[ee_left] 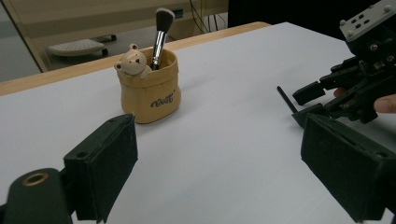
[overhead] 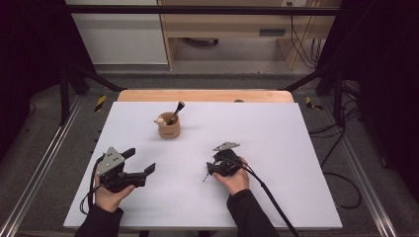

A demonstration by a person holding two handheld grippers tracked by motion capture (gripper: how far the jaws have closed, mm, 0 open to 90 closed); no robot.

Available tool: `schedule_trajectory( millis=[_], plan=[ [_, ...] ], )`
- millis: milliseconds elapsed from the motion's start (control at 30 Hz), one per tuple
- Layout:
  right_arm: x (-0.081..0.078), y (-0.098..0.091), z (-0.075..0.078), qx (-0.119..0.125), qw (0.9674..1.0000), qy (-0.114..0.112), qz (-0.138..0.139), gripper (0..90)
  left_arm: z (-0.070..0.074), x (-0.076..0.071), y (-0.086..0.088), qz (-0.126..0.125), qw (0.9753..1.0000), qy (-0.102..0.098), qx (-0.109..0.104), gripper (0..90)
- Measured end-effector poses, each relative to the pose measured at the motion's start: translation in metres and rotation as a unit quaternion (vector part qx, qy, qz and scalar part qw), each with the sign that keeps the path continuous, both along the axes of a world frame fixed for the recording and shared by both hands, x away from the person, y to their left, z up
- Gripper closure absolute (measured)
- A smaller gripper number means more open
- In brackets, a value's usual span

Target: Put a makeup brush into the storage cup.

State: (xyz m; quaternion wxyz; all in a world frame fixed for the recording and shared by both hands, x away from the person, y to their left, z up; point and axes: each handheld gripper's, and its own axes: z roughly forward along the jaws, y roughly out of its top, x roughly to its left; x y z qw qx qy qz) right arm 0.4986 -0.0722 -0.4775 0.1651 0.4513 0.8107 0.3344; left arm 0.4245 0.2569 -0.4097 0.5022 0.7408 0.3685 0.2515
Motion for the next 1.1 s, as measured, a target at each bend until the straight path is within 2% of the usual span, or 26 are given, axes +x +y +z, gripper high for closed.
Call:
schedule_trajectory(
  millis=[300, 600, 1100],
  plan=[
    [-0.0007, 0.0001, -0.0007, -0.014, 0.9998, -0.012, 0.001, 46.3, -0.0003, 0.0, -0.0006, 0.0, 1.0, 0.002, 0.001, 10.3],
    [-0.0027, 0.0006, 0.001, -0.013, 0.9998, -0.007, 0.011, 58.1, -0.0003, -0.0001, -0.0007, -0.001, 1.0, 0.002, 0.001, 10.4],
    [-0.005, -0.0012, 0.0037, -0.021, 0.9994, -0.006, 0.027, 72.2, -0.0004, -0.0003, -0.0019, -0.002, 1.0, 0.001, 0.004, 10.4]
  ],
)
